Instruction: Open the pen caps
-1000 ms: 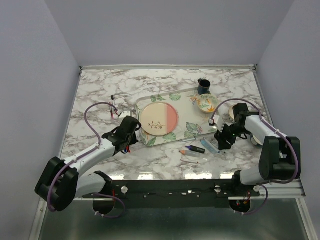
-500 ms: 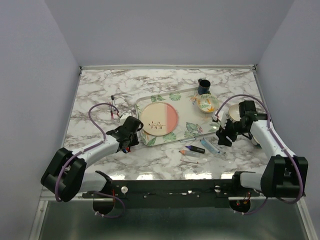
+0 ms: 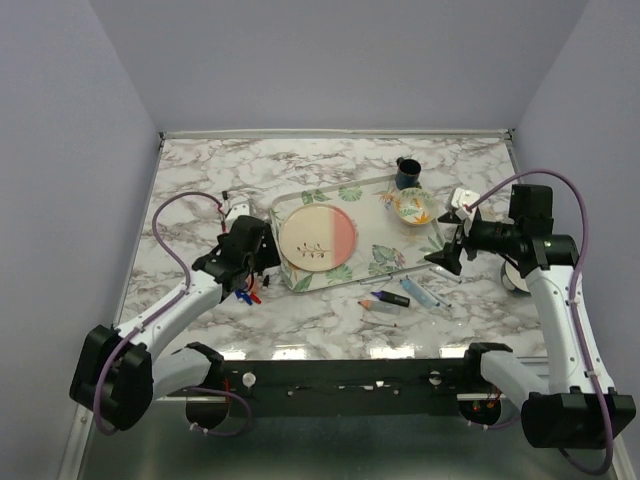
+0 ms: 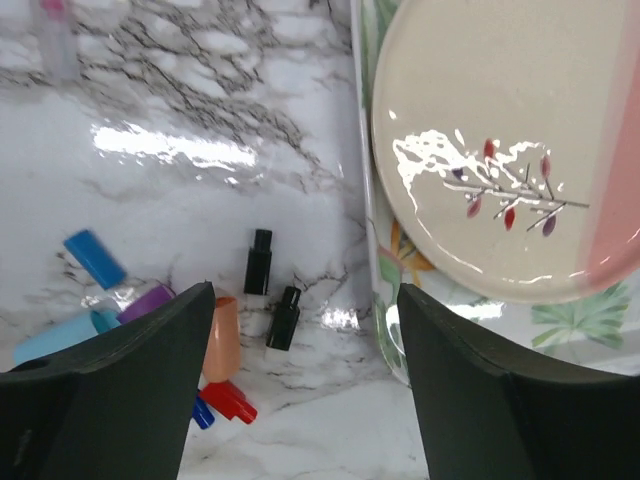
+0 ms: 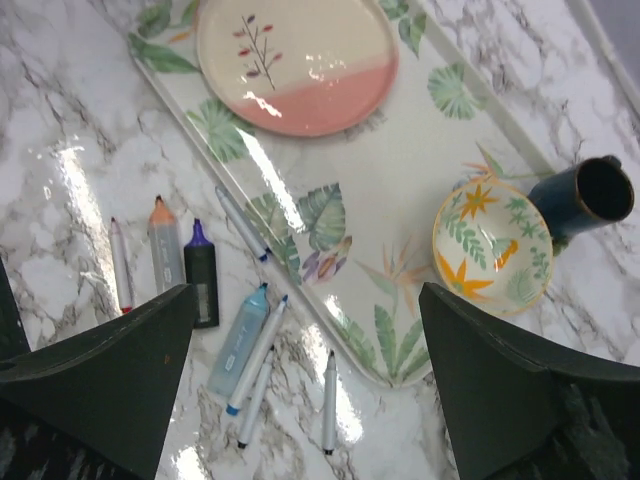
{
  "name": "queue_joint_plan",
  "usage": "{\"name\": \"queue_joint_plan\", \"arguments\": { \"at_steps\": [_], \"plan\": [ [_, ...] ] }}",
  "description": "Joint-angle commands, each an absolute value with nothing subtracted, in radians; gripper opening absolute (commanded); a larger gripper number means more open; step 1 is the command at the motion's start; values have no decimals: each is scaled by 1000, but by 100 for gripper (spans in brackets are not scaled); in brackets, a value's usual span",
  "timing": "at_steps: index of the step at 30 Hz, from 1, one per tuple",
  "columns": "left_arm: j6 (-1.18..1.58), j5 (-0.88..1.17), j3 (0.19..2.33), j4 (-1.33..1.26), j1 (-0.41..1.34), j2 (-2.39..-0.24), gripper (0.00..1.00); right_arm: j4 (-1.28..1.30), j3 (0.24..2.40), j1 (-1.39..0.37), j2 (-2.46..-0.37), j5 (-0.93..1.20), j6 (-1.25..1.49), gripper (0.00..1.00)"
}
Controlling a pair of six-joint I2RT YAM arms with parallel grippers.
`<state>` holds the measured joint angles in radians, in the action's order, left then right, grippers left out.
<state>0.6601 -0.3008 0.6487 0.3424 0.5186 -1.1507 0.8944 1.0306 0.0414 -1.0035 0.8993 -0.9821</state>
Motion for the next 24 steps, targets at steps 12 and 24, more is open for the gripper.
{"name": "queue_joint_plan", "arguments": {
  "at_steps": [12, 24],
  "plan": [
    [595, -135, 840, 147, 38, -1493, 56, 756, 990, 40, -1069, 1160, -611, 100],
    [568, -213, 962, 267, 34, -1689, 40, 770, 1003, 35, -1083, 1144, -607, 83]
  ]
}}
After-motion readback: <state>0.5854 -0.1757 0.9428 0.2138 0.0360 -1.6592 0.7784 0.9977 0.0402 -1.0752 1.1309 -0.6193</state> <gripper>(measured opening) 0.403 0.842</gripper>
